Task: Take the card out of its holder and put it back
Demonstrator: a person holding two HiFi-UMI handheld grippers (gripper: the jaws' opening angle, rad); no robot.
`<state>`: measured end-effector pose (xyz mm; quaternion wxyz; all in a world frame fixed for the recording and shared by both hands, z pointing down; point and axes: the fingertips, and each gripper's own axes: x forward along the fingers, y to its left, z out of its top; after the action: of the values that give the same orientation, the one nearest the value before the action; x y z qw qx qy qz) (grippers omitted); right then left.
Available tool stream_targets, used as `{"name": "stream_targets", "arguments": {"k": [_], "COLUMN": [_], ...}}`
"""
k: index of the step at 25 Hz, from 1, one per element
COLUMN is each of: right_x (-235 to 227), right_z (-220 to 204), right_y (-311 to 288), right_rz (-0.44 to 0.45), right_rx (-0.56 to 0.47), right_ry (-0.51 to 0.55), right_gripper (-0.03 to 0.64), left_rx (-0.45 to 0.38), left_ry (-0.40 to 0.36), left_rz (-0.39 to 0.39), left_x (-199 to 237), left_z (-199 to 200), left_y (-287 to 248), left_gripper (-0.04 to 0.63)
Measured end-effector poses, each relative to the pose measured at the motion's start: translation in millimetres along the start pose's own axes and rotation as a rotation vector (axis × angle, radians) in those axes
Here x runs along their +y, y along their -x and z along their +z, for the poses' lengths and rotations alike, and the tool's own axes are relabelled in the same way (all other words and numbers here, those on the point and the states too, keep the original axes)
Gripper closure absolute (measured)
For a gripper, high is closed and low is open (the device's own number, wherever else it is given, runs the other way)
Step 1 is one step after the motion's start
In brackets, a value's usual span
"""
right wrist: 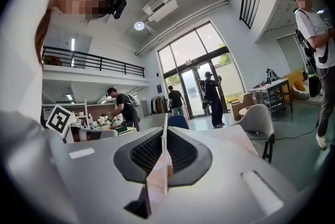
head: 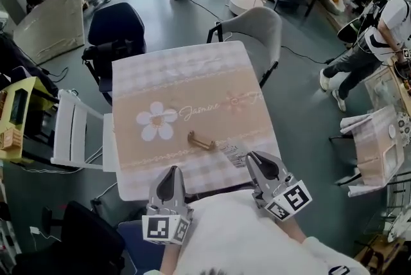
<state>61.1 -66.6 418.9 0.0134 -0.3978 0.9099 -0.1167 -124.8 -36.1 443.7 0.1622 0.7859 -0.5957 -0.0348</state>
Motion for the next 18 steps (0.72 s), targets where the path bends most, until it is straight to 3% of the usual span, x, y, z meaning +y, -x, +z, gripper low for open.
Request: {"name": "stream_targets", "arguments": {"k": [2,7,13,18], "right_x": [-1,-3,-9,-10], "right_z": [0,-3,-5,-5], "right_y": [1,3,9,13], "right_rz": [-0.001,-0.004,-0.022,-0.030], "right_rx": [0.001,0.012,0.008,0.012], "right_ry": [-0.003,-0.019,-0.045,-0.056], "right_gripper": [0.598,0.598,0.598,0.598], "left_rx": [0.000,-0.006,0.010,0.019], "left_ry": [-0.001,-0.087,-0.150,-0.144], "left_rz": [-0.032,-0.140,-0.179,-0.196], "left_x": [-2,-9,-16,-27], "left_z": [2,18,16,17], "left_y": [0,11,16,15], "left_gripper": [0.592,0.592,0.592,0.592]}}
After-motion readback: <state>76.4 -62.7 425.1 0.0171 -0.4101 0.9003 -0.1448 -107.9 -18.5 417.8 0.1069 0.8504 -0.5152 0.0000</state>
